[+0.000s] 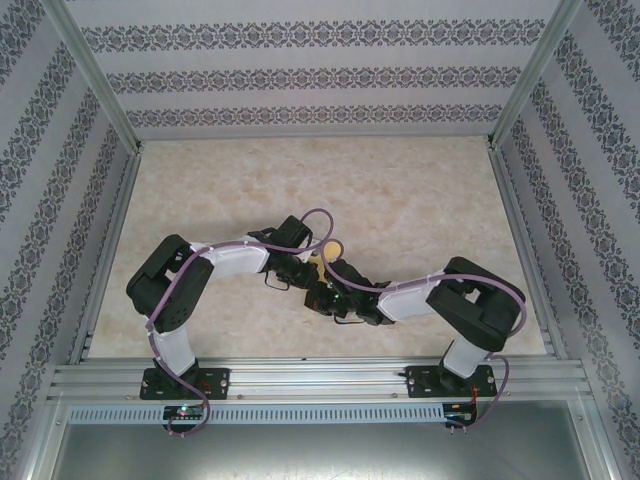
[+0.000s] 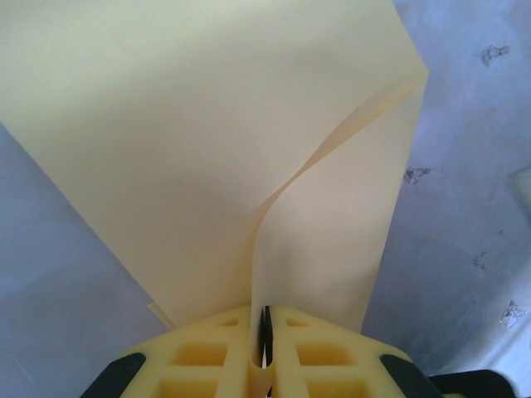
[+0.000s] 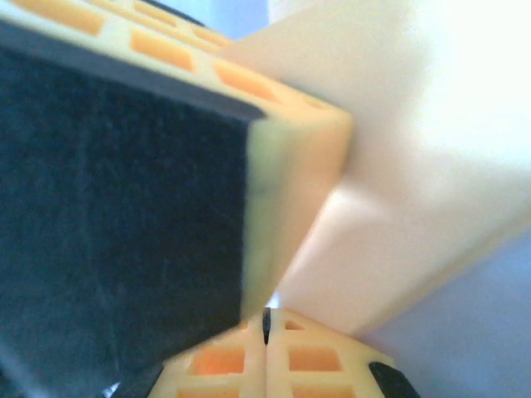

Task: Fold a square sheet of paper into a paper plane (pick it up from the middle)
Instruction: Third fold the triangle at the center of the table.

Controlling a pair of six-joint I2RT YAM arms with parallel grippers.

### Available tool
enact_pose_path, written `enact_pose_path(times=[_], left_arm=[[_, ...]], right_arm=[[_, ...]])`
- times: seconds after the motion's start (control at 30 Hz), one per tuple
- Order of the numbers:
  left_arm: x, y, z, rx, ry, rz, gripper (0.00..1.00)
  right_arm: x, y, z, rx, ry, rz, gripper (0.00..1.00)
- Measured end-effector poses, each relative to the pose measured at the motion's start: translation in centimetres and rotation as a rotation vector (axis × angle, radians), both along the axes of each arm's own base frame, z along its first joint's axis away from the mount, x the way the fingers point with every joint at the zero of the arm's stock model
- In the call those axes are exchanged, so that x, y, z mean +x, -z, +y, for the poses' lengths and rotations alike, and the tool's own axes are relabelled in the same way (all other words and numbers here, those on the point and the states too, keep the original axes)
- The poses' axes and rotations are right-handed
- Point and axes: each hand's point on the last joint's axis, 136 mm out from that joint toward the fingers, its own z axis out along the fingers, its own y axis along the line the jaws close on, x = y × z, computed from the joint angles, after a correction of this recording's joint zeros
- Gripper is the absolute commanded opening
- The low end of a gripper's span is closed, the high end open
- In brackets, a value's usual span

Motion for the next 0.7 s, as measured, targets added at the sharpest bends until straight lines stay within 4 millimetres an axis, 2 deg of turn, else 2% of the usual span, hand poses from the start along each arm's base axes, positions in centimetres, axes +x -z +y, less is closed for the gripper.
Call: enact_pose_path(times=[0.17, 0.27, 0.4, 0.6, 0.7], left_arm=[[0.0, 0.0, 0.0, 0.0, 0.001, -0.001, 0.14], [0.0, 0.0, 0.0, 0.0, 0.0, 0.0, 0.14], [0.0, 0.0, 0.0, -0.001, 0.0, 0.0, 0.14], [0.1, 0.0, -0.1, -0.001, -0.001, -0.001, 0.14], [0.1, 0.0, -0.1, -0.001, 0.0, -0.002, 0.14]], right_arm=[[0.0, -1.9, 0.4, 0.024, -0.021, -0.021, 0.0], [0.0, -1.3, 1.1, 0.03, -0.042, -0.003, 0.0], [-0.4, 0.7, 1.4, -0.004, -0.054, 0.039, 0.0], [-0.5, 0.4, 1.0, -0.034, -0.052, 0.053, 0.0], [0.0, -1.1, 0.3, -0.014, -0.035, 0.03, 0.0]])
